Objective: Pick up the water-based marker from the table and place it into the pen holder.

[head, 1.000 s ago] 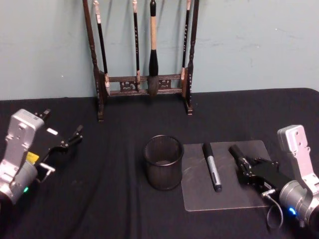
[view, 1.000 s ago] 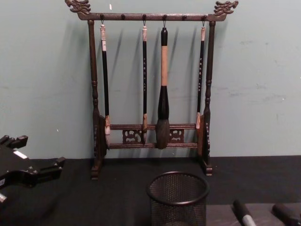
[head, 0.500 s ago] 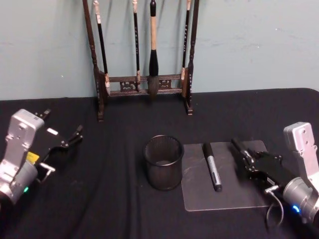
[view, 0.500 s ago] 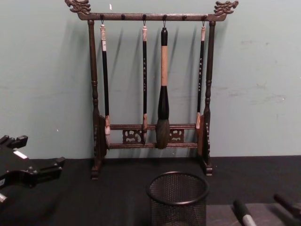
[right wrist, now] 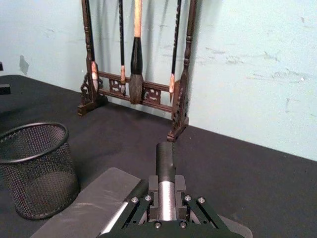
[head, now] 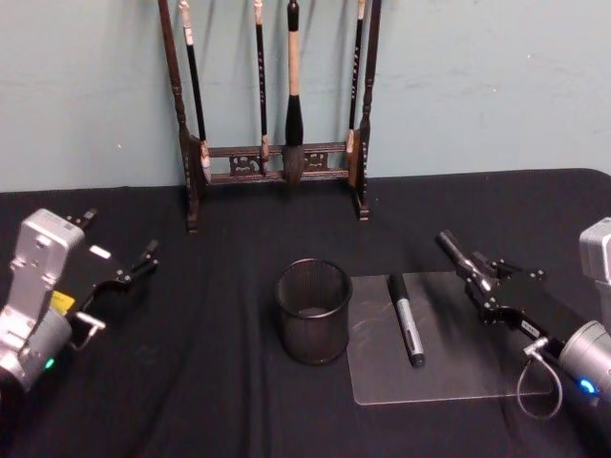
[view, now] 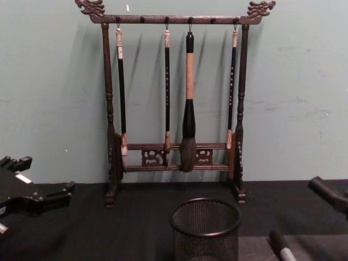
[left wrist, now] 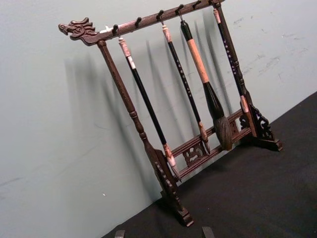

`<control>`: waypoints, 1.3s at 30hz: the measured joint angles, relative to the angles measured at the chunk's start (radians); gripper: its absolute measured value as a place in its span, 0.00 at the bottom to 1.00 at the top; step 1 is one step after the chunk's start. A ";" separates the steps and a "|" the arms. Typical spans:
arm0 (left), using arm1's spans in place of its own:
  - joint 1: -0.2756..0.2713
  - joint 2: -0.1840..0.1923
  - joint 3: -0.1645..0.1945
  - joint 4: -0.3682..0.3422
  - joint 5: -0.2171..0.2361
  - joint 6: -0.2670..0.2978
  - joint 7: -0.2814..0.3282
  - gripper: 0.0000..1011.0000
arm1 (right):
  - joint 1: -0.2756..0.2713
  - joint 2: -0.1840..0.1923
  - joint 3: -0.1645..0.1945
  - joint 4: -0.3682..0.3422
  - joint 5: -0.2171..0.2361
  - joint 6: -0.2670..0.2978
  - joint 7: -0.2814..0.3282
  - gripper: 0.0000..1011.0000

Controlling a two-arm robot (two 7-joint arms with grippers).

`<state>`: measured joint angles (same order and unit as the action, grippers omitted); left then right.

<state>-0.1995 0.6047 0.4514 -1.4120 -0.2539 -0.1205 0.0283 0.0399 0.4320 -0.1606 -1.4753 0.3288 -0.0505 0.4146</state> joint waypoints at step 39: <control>0.000 0.000 0.000 0.000 0.000 0.000 0.000 1.00 | 0.357 -0.170 -0.260 0.321 0.111 -0.261 0.240 0.19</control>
<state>-0.1995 0.6047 0.4514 -1.4120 -0.2539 -0.1205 0.0283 0.3965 0.2615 -0.4204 -1.1543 0.4402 -0.3119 0.6550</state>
